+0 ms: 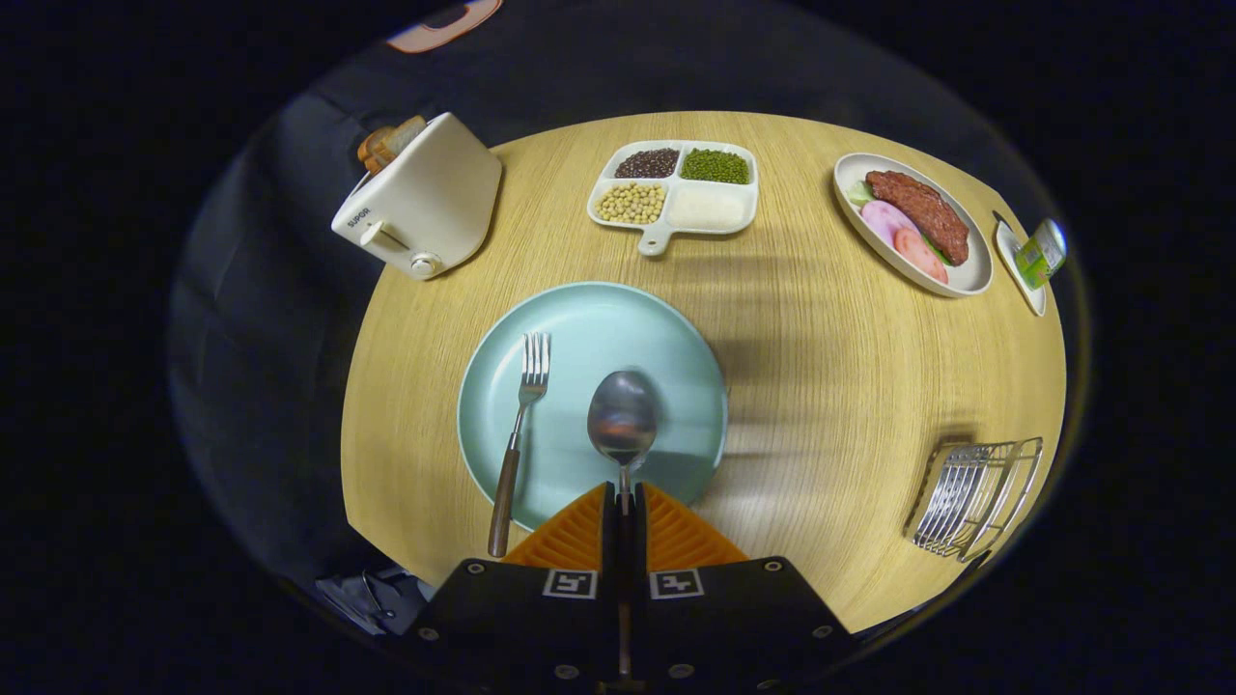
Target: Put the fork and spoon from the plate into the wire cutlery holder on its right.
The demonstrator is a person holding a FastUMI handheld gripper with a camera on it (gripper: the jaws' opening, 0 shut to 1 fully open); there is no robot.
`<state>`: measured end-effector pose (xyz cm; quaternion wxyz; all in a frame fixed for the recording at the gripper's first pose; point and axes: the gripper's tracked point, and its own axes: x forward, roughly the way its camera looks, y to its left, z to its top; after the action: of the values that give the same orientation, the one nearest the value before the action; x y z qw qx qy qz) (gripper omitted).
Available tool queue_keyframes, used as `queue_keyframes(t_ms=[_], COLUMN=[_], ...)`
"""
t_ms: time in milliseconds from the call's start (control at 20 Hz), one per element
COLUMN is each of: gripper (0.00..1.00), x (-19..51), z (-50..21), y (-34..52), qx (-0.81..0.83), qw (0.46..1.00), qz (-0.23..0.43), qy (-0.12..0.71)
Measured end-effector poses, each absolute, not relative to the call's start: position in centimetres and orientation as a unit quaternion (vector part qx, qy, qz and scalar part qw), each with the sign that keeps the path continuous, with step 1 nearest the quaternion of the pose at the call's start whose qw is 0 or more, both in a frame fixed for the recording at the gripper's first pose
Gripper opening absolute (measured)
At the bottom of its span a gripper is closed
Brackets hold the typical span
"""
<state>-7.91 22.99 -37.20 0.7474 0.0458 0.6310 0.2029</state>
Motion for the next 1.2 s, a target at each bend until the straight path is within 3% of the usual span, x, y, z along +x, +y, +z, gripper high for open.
queue_keyframes(t_ms=[450,800,1200], gripper=[0.05,0.05,0.05], x=[-6.0,-5.5,-8.4], z=[-30.8,-27.6,-29.5], y=[16.7,5.6,-2.6], qx=[0.117,0.143,0.131], qw=[0.802,0.840,0.832], qz=[0.157,0.070,0.015], qy=[0.564,0.519,0.539])
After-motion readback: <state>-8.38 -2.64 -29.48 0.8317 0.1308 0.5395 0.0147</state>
